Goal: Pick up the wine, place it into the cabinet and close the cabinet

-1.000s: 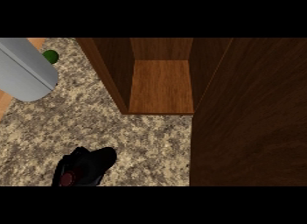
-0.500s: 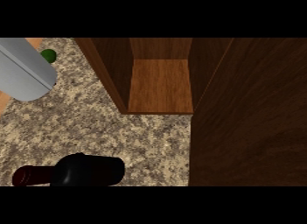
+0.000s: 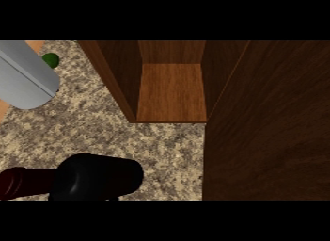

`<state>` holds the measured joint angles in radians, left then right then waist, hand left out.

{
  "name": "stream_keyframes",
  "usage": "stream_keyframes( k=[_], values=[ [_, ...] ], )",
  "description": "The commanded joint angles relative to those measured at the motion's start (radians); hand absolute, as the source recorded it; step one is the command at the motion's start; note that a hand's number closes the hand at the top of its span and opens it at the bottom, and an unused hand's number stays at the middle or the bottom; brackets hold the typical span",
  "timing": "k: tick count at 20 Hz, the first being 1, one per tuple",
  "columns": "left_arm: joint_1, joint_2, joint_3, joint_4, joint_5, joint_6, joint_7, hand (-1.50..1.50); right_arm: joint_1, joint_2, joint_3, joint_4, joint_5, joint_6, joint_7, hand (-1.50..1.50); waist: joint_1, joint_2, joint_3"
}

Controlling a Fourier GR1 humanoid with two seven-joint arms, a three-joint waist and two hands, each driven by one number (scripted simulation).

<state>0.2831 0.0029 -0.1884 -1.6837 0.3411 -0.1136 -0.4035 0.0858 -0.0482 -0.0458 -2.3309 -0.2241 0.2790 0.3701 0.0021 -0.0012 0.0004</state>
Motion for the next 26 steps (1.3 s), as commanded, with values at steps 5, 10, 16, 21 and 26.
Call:
stream_keyframes(
  k=[5, 10, 16, 21, 26],
  values=[
    [-0.170, -0.003, -0.133, -0.094, 0.024, 0.281, 0.160, 1.50, -0.011, 0.009, 0.013, -0.048, -0.002, -0.031, 0.047, -1.50, -0.006, 0.001, 0.000],
    [-0.368, -0.003, -0.086, -0.043, -0.004, 0.367, 0.235, 1.50, 0.012, 0.002, 0.001, 0.002, 0.004, 0.005, -0.009, -1.50, -0.008, 0.001, 0.000],
    [-0.475, -0.003, -0.114, 0.118, -0.025, 0.429, 0.167, 1.50, -0.069, -0.034, -0.064, 0.020, -0.052, -0.018, 0.045, -1.50, -0.007, 0.002, 0.000],
    [-0.637, -0.003, -0.151, 0.232, -0.044, 0.545, 0.193, 1.50, 0.011, -0.010, -0.052, 0.089, -0.006, 0.042, -0.104, -1.50, -0.011, 0.002, 0.000],
    [-0.719, -0.003, -0.253, 0.366, -0.021, 0.670, 0.152, 1.50, -0.017, -0.015, -0.029, 0.044, 0.003, 0.006, -0.021, -1.50, -0.013, 0.002, 0.000]
  ],
)
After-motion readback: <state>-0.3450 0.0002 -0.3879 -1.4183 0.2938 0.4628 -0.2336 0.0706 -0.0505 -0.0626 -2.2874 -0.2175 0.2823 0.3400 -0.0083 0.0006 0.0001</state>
